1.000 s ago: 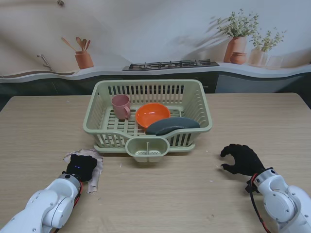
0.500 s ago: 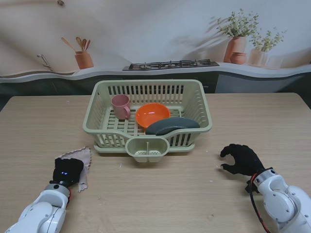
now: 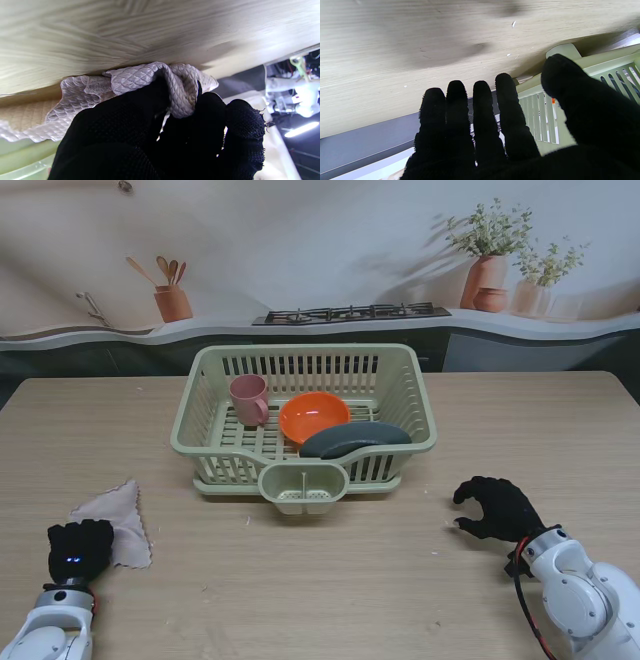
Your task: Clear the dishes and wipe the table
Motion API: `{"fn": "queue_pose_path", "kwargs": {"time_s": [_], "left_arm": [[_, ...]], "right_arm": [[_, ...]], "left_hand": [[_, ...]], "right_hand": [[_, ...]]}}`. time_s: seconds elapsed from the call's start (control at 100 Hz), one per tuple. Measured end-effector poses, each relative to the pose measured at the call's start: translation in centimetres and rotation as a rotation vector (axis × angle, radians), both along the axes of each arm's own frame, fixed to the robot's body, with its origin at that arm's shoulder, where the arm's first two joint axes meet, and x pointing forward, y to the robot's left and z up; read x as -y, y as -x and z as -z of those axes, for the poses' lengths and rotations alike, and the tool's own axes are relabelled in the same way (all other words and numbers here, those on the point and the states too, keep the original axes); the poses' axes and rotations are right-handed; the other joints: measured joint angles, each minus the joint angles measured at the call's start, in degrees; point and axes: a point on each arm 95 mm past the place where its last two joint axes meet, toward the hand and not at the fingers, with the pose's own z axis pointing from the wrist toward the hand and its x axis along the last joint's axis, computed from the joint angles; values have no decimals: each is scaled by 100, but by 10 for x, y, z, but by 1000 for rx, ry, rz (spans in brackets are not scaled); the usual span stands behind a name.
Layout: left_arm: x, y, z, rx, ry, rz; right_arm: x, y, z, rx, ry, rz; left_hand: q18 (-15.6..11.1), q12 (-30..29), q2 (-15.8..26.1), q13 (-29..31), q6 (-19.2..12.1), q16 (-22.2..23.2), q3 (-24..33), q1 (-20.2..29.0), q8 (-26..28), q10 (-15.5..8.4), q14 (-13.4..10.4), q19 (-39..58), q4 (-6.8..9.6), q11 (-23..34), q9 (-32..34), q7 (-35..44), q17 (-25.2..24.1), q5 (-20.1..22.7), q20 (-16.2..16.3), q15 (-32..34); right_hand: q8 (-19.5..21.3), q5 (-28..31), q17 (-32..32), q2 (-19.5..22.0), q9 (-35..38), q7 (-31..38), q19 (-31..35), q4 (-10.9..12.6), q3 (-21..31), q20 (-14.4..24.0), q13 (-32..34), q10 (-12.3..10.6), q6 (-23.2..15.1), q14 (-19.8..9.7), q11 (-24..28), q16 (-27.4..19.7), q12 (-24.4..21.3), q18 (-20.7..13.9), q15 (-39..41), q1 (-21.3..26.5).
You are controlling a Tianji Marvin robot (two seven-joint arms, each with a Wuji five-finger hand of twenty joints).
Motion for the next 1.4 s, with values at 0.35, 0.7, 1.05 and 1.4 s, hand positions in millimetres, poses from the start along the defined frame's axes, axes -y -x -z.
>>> {"fn": "queue_pose_path", "kwargs": {"time_s": [0.35,0.7,1.05,1.4], "left_arm": [[12,-22,0,-40,33,1],[16,-64,-2,-28,103,34],[7,-76,-8,-57,74,-21],[8,-29,-10,-56,88,-138]], "right_arm": [[0,0,0,3,-2,1],[3,1,-4,18,-5,-3],[4,2,-7,30,-3,-3],[4,3,-6,26,-8,-4]], "left_hand": [[15,4,-5,94,292,1,237,72,0,1,-2,0,62,-44,50,-2,101,1,4,-33],[20,5,-6,95,270,-64,176,72,4,4,-4,0,62,-43,45,-2,101,1,4,-69],[38,-142,-66,335,87,-117,76,67,-183,-7,-5,0,9,-27,136,6,493,66,4,-118],[51,-217,-73,414,31,-119,15,66,-237,-9,-5,74,7,-31,144,6,624,92,4,-119]], "right_hand": [[0,1,0,0,0,0,0,0,0,0,0,0,0,1,-1,0,0,0,0,0],[0,1,0,0,0,0,0,0,0,0,0,0,0,1,-1,0,0,0,0,0],[0,1,0,0,0,0,0,0,0,0,0,1,0,0,-1,0,0,0,-1,0],[0,1,0,0,0,0,0,0,0,0,0,1,0,0,-1,0,0,1,-1,0]]}}
